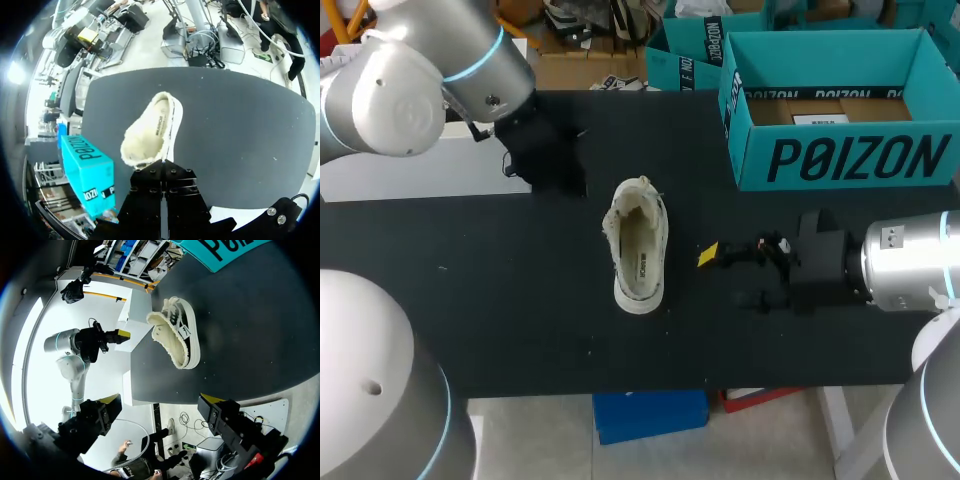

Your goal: Take the shoe out of the shoebox, open the shoe tongue, remove and reinsert the insole, then place the shoe into the shoebox

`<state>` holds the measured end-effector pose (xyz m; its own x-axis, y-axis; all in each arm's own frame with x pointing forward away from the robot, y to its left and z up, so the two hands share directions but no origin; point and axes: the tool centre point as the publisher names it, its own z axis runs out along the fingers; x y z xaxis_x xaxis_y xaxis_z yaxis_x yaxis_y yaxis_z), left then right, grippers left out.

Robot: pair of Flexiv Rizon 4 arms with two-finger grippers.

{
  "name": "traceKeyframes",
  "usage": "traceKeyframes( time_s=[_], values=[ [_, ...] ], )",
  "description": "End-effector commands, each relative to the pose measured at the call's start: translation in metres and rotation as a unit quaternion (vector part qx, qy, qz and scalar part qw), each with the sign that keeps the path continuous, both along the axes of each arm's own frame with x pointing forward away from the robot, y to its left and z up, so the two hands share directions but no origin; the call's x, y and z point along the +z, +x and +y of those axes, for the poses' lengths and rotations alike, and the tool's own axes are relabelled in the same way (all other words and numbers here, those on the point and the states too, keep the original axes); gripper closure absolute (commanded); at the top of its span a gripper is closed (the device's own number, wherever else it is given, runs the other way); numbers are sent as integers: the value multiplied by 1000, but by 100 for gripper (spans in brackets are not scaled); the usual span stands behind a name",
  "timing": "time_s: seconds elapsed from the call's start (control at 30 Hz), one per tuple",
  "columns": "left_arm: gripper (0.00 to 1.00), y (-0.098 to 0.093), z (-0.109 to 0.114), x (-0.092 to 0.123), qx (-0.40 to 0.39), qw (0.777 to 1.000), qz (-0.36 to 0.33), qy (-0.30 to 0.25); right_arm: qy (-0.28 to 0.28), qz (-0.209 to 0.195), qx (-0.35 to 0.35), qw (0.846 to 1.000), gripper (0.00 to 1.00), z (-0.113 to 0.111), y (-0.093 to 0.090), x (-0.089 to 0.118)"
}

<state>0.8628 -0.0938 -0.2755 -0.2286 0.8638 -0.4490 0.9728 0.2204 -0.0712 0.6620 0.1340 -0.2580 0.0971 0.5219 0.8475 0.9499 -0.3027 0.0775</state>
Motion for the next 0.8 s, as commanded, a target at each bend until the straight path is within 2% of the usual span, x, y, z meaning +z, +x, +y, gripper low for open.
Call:
traceKeyframes(
  time_s=[0.03,0.2,0.4,0.7,0.8],
  values=[
    [100,14,-5,-11,35,998,12,-53,0,0,0,1000,0,0,0,0],
    [100,33,-23,-16,56,994,25,-89,0,0,0,1000,0,0,0,0],
    [100,53,-48,-33,64,992,32,-102,0,0,0,1000,0,0,0,0],
    [100,67,-73,-58,74,987,71,-121,0,0,0,1000,0,0,0,0],
    [100,61,-77,-61,68,986,81,-126,0,0,0,1000,0,0,0,0]
  ],
)
